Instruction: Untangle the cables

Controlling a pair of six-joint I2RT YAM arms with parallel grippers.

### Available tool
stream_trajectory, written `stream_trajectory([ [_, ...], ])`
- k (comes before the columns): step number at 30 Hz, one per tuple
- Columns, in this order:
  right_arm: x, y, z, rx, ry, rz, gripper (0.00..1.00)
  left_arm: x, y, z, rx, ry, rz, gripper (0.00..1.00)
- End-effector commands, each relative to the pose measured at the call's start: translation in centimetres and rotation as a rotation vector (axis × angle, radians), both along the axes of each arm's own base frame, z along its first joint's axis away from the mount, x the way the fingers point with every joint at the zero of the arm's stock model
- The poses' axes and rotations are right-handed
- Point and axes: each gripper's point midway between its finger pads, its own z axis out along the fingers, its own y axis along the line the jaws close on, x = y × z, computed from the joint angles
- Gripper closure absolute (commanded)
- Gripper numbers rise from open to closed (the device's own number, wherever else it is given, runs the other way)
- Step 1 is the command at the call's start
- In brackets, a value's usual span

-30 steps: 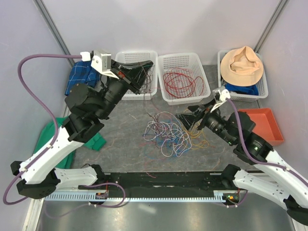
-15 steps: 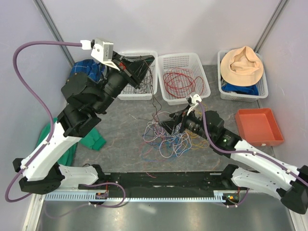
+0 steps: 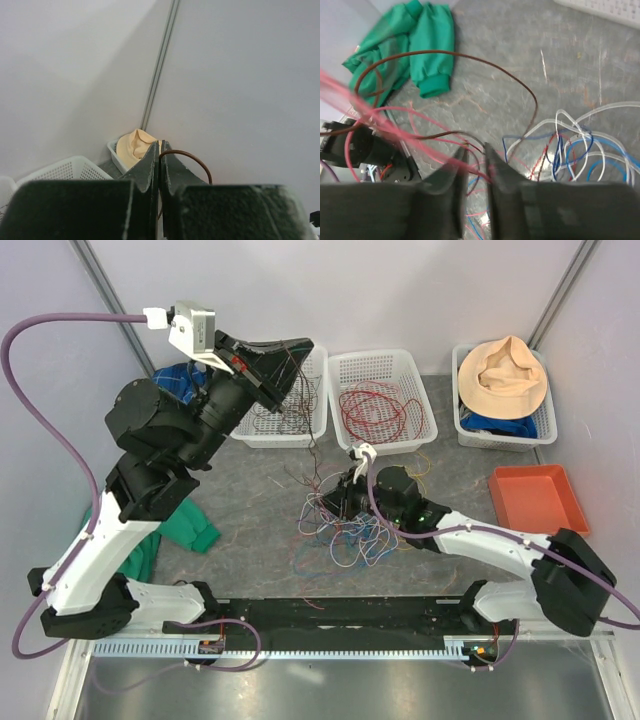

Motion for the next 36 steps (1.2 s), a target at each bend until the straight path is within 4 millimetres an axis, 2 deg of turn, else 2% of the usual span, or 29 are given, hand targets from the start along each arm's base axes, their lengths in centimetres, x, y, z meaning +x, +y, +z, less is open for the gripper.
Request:
stream_trajectory([
  [1,0.1,0.4,-2.1,-0.005,0.005,0.002,0.84,-0.9,1.0,2.7,-0.008,-0.074,0.003,0.98],
  [2,0.1,0.1,-2.9,-0.017,0.017,-0.008,0.92,-0.7,1.0,2.8,0.0,-0.079,0.012,0.98],
  [4,0.4,-0.5,-4.0,-0.046,0.04,-0.049,1.0,-1.0,1.9,4.4,-0.021,-0.108,0.031,0.98],
  [7,0.1,-1.9,-6.8,-0.107,0.106,-0.101,1.0,-1.3,3.2,6.4,-0.04,-0.151,0.07,0.98],
  [8,-0.4,-2.8,-8.6,-0.147,0.142,-0.121,1.0,-1.3,3.4,6.8,-0.036,-0.167,0.082,0.98],
  [12,-1.5,-5.6,-12.6,-0.227,0.222,-0.197,1.0,-1.9,5.0,9.2,-0.063,-0.216,0.121,0.98],
  [14,-2.3,-6.8,-14.3,-0.264,0.257,-0.216,0.97,-2.3,6.3,10.6,-0.095,-0.237,0.149,0.98],
  [15,-2.6,-7.1,-14.7,-0.275,0.266,-0.216,0.95,-2.0,6.2,10.7,-0.078,-0.251,0.163,0.98],
  [17,-3.0,-7.5,-15.1,-0.278,0.27,-0.216,0.8,-2.4,6.7,11.4,-0.087,-0.272,0.168,0.98],
  [18,-3.1,-7.5,-14.7,-0.266,0.261,-0.216,0.62,-2.3,6.5,11.4,-0.085,-0.272,0.169,0.98],
  [20,-3.0,-7.5,-13.8,-0.253,0.251,-0.215,0.45,-2.0,6.4,11.3,-0.076,-0.271,0.178,0.98],
  [21,-2.7,-7.0,-12.0,-0.217,0.221,-0.21,0.33,-1.7,6.1,11.1,-0.069,-0.269,0.183,0.98],
  [23,-2.3,-7.1,-10.4,-0.218,0.193,-0.235,0.23,-1.0,5.7,10.5,-0.045,-0.255,0.206,0.98],
  [24,-1.8,-6.6,-7.3,-0.165,0.143,-0.239,0.12,-0.6,5.6,10.2,-0.034,-0.249,0.216,0.98],
  [26,-1.9,-7.1,-5.4,-0.193,0.107,-0.254,0.05,0.8,5.1,9.0,0.007,-0.216,0.259,0.98],
  [27,-1.0,-7.2,-1.9,-0.154,0.055,-0.294,0.02,1.3,4.8,8.4,0.025,-0.204,0.277,0.98],
  [28,-1.3,-8.1,-2.0,-0.217,0.064,-0.317,0.02,2.4,4.6,7.4,0.051,-0.179,0.313,0.98],
  [29,-1.0,-8.7,-1.1,-0.243,0.043,-0.34,0.02,3.1,4.4,6.6,0.073,-0.158,0.331,0.98],
  [30,0.1,-9.4,1.6,-0.239,0.001,-0.414,0.02,3.8,4.2,5.9,0.09,-0.14,0.351,0.98],
  [31,-0.2,-10.6,1.0,-0.313,0.016,-0.439,0.02,5.2,4.0,4.6,0.112,-0.101,0.379,0.98],
  [33,0.3,-11.7,2.4,-0.336,-0.002,-0.497,0.02,7.0,3.7,2.2,0.15,-0.035,0.386,0.98],
  [34,0.4,-12.4,2.2,-0.357,-0.005,-0.521,0.02,8.8,3.7,0.3,0.146,0.027,0.379,0.98],
  [36,0.1,-12.7,2.1,-0.348,-0.008,-0.518,0.02,11.2,3.6,-2.9,0.163,0.124,0.357,0.98],
])
